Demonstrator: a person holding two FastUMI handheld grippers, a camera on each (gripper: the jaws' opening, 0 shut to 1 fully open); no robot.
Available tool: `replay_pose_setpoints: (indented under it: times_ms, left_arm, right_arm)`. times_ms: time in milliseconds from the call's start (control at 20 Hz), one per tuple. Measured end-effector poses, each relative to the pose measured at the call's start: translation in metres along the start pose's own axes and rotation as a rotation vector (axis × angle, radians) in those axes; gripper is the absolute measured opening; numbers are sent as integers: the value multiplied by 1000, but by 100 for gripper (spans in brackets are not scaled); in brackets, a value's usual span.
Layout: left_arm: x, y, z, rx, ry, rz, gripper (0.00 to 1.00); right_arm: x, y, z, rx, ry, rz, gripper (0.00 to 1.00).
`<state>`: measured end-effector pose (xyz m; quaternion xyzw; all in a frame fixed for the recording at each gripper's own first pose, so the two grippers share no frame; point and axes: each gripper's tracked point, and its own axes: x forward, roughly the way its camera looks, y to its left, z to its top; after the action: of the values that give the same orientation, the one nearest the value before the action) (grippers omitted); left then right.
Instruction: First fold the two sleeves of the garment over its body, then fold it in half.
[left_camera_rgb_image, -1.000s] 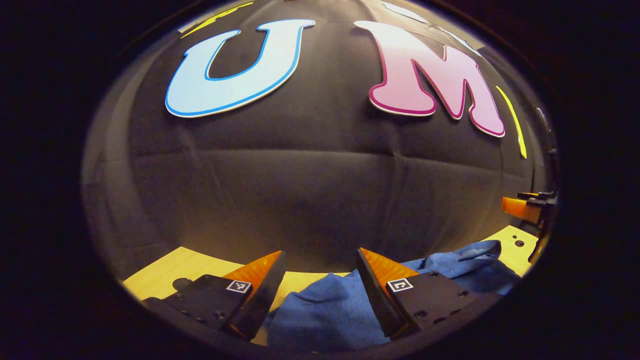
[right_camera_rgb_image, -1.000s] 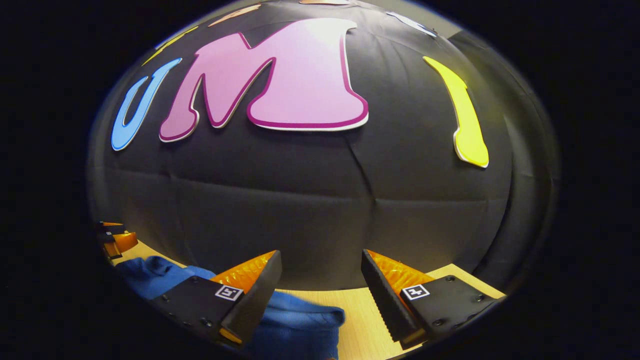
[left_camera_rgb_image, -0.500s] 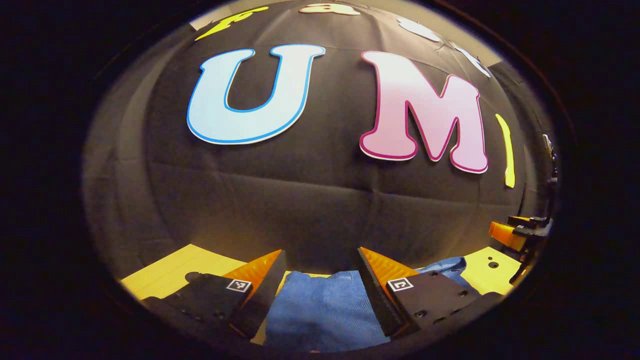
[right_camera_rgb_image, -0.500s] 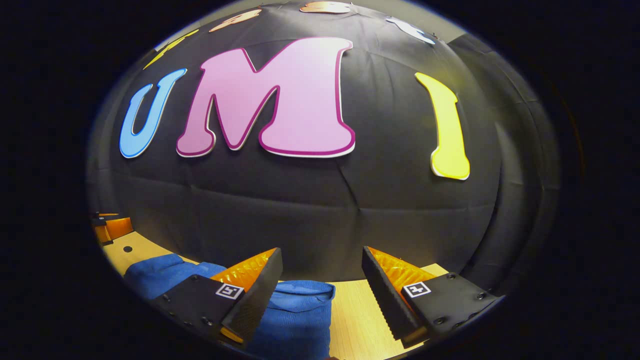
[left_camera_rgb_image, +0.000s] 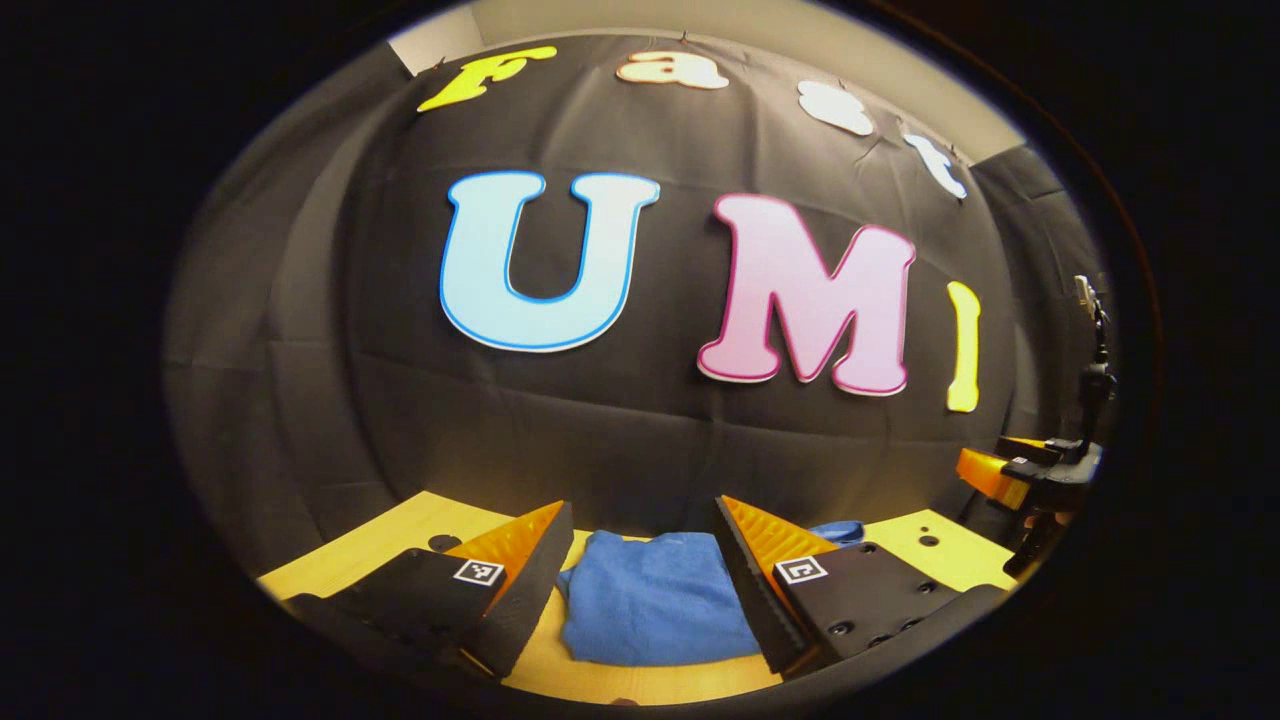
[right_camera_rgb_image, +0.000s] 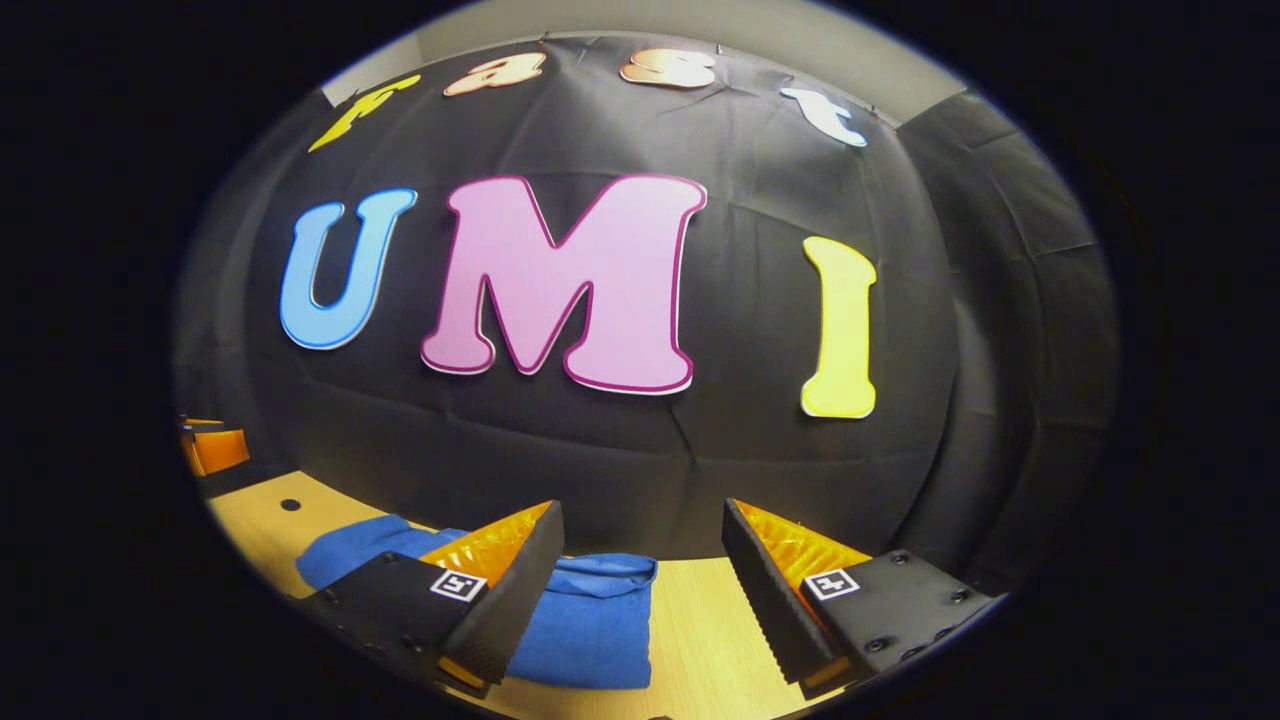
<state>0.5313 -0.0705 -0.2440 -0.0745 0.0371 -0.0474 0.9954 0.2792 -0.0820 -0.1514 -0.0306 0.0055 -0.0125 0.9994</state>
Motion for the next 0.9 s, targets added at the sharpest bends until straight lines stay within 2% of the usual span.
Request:
replay_pose_setpoints:
  times_ms: [250, 550, 650, 800, 900]
  left_arm:
    - [-17, 8, 8, 16, -18, 51, 81]
    - [-33, 3, 17, 21, -47, 48, 82]
    - [-38, 1, 26, 22, -91, 53, 81]
    - [-32, 9, 44, 71, -204, 80, 81]
    - [-31, 4, 49, 76, -242, 40, 80]
  right_arm:
    - [-81, -19, 55, 0, -5, 3, 96]
    - [-177, -25, 98, 23, -10, 49, 99]
    - [-209, -18, 107, 22, -42, 77, 96]
    - [-252, -1, 100, 3, -41, 148, 96]
    - [-276, 0, 108, -10, -88, 152, 96]
